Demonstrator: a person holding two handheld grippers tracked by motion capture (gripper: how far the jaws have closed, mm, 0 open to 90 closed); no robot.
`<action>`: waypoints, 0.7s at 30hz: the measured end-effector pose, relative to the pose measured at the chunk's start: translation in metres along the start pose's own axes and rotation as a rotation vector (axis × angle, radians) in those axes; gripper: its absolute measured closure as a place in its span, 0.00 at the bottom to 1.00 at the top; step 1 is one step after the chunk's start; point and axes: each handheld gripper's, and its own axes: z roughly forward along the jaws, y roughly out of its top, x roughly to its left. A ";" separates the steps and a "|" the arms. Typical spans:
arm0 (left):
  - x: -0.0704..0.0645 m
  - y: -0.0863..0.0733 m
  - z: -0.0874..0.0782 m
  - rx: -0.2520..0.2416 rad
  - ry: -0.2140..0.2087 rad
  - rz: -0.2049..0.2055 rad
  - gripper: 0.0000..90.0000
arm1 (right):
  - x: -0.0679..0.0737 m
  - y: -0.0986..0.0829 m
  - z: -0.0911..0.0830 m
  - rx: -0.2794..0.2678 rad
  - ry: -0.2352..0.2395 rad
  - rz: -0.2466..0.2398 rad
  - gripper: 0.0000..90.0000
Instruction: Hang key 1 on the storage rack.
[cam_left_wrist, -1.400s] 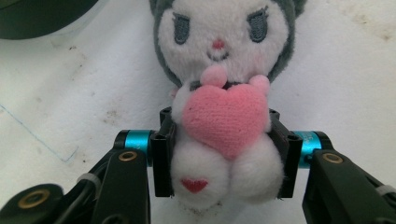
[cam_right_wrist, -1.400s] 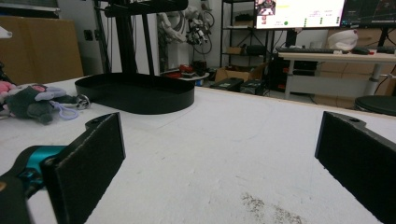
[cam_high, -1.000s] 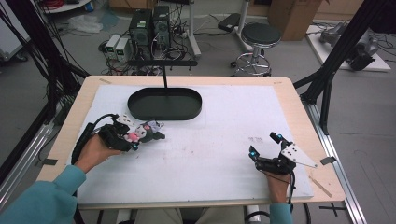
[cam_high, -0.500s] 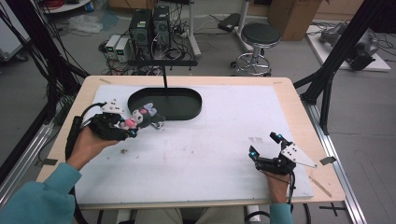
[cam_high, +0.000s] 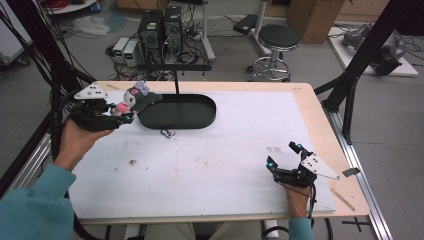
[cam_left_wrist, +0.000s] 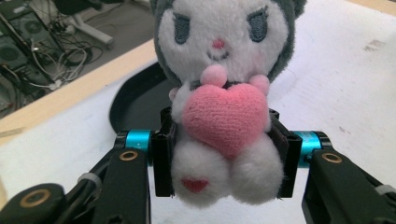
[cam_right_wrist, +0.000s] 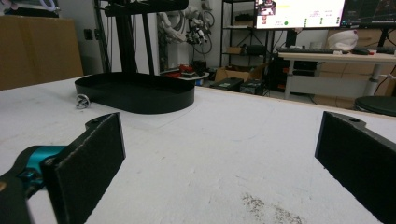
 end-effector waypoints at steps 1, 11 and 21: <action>0.001 0.001 -0.001 -0.007 0.005 -0.003 0.60 | 0.000 0.000 0.000 0.000 0.000 0.000 0.01; 0.011 0.008 -0.007 -0.015 0.039 -0.017 0.60 | 0.000 0.000 0.000 0.002 0.001 0.003 0.01; 0.023 0.018 0.000 -0.001 0.084 -0.024 0.60 | 0.000 0.000 0.000 0.000 0.000 0.001 0.01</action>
